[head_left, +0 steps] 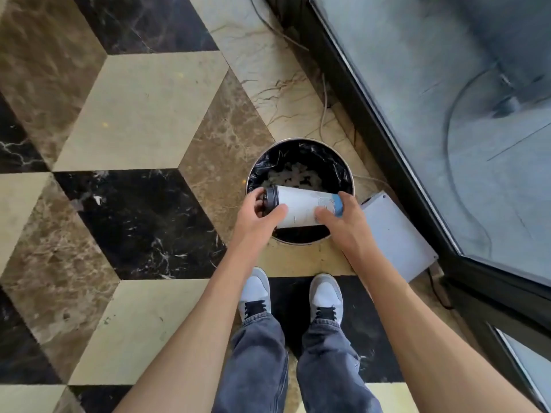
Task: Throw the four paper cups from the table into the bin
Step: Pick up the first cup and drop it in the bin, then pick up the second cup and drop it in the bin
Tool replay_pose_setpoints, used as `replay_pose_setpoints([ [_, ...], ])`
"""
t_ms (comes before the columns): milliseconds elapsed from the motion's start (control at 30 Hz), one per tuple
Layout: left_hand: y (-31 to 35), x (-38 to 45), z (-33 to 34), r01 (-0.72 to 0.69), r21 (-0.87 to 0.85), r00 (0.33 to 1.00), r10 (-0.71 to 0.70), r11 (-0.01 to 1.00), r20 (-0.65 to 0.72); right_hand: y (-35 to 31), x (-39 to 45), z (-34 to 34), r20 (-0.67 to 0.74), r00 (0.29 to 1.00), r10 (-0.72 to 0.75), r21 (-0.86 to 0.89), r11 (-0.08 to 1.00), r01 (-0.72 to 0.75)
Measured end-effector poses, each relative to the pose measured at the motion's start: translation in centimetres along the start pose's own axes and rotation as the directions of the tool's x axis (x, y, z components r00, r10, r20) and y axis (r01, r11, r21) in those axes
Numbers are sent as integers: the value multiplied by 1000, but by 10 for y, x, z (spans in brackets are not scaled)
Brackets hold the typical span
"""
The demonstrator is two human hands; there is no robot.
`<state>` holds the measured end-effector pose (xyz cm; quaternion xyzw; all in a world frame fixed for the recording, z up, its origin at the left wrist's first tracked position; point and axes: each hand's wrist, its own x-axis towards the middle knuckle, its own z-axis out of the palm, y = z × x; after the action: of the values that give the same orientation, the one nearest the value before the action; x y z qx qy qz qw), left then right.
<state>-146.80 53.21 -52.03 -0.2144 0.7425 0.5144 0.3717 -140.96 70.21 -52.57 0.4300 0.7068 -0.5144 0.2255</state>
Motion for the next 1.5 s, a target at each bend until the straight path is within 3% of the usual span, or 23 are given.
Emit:
replay_pose_setpoints([
  [267, 11, 10, -1, -51, -10, 999, 51, 999, 19, -9, 5, -6, 0, 1000, 3, 136, 991, -3],
  [400, 18, -5, -8, -55, -17, 998, 55, 998, -25, -17, -9, -21, -8, 1000, -25, 119, 993, 26],
  [600, 51, -54, -26, -150, -17, 987, 149, 988, -56, -60, -56, -46, -19, 991, -135, 90, 987, 137],
  [800, 130, -137, -59, -330, 19, 940, 330, 944, -85, -152, -134, -79, -58, 936, -348, -60, 937, 344],
  [1100, 272, -324, -127, -674, 52, 712, 667, 737, -219, -295, -323, -158, -153, 731, -665, -135, 747, 651],
  [1267, 325, -424, -168, -769, 100, 586, 759, 632, -284, -360, -431, -191, -163, 576, -801, -137, 597, 791],
  [1500, 369, -526, -230, -848, 193, 408, 840, 494, -357, -422, -539, -206, -170, 456, -874, -125, 478, 869],
])
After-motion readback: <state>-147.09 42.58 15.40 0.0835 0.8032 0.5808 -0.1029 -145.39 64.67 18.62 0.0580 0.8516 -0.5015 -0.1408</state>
